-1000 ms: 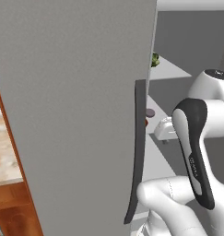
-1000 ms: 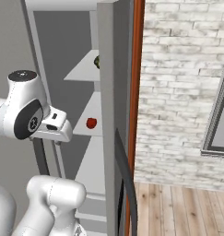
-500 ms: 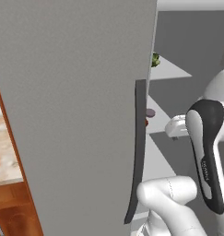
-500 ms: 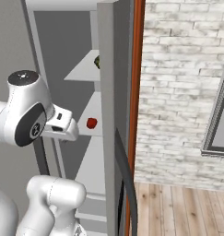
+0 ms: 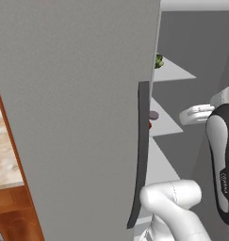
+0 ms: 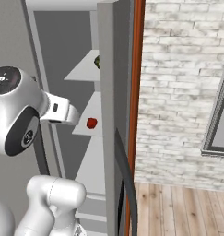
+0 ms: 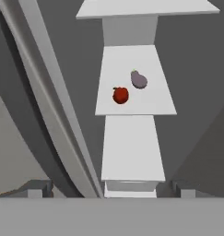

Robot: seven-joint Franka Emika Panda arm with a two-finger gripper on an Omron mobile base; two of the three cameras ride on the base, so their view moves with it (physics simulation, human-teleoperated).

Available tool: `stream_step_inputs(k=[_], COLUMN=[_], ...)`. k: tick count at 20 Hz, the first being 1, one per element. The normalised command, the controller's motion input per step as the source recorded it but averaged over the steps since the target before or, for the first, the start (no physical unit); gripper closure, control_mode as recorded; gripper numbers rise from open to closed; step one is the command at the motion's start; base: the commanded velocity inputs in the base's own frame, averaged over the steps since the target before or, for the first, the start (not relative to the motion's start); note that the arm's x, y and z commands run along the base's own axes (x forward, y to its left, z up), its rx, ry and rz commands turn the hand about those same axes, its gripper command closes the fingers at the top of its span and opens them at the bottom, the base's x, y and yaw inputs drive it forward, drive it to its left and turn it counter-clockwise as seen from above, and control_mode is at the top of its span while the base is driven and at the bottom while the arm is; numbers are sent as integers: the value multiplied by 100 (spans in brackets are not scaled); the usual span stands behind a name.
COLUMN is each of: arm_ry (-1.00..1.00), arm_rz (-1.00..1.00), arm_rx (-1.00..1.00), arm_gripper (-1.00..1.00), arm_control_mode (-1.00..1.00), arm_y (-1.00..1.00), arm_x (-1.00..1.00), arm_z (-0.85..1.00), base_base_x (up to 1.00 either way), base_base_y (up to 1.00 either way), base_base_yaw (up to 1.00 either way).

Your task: Take the bell pepper, eggplant, and broccoli from the freezer and place them in the bowl on the counter.

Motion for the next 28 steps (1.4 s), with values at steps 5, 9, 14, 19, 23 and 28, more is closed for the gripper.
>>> stream_step_inputs(k=[5,9,14,19,23,28], arm_ry=[0,0,0,-3,0,-1], arm_rz=[-3,0,0,7,0,2], arm_rx=[0,0,0,0,0,0], arm_gripper=[-100,-100,-100,-100,-100,-100], arm_control_mode=[-100,-100,-100,-100,-100,-100], arm_y=[-16,-30,-29,-33,0,0], arm_x=[16,30,41,50,66,66], arm_z=[85,51,16,3,0,-2], base_base_x=[0,0,0,0,0,0], base_base_y=[0,0,0,0,0,0], base_base_yaw=[0,0,0,0,0,0])
